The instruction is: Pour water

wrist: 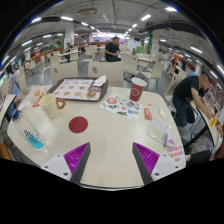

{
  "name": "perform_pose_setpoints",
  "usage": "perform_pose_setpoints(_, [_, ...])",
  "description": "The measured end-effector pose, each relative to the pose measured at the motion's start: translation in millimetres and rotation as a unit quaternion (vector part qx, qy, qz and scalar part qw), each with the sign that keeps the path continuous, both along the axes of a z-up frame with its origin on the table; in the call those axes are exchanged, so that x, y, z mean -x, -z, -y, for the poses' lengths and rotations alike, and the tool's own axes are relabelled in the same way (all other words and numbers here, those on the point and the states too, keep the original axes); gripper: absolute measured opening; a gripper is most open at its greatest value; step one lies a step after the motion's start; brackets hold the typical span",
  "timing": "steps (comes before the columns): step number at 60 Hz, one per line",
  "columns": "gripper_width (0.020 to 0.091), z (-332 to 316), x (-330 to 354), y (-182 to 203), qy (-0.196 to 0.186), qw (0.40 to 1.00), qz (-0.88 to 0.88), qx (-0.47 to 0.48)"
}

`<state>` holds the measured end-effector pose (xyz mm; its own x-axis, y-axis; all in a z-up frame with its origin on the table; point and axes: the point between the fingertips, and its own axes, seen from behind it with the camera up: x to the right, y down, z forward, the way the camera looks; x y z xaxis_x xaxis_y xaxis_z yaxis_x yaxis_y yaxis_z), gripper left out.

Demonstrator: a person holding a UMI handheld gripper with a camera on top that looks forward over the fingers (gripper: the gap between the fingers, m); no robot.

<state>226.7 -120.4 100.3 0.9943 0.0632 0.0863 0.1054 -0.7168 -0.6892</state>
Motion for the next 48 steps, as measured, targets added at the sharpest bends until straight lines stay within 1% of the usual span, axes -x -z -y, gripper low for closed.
perform_pose_setpoints(5, [0.0856, 6.3, 2.4, 2.6, 0.004, 1.0, 0.006, 0.003])
perform_pose_setpoints(13, [0.0854, 27.4, 15.3, 8.7, 0.023, 1.0, 0.013, 0.011])
perform_pose_setpoints(23, [0.0852, 64.5, 57.9, 15.5, 0.042, 0.999, 0.015, 0.014])
perform_pose_setpoints(30, [0.0854, 91.4, 111.3, 26.1, 0.046, 0.999, 0.005, 0.02])
perform_pose_setpoints(35, [0.0855, 106.3, 159.1, 32.9, 0.04, 0.999, -0.005, 0.016])
perform_pose_setpoints(42, [0.0854, 101.1, 219.9, 36.2, 0.028, 0.999, -0.018, -0.012])
perform_pose_setpoints(48, [0.0857, 80.1, 264.6, 30.8, 0.019, 0.998, -0.034, -0.05])
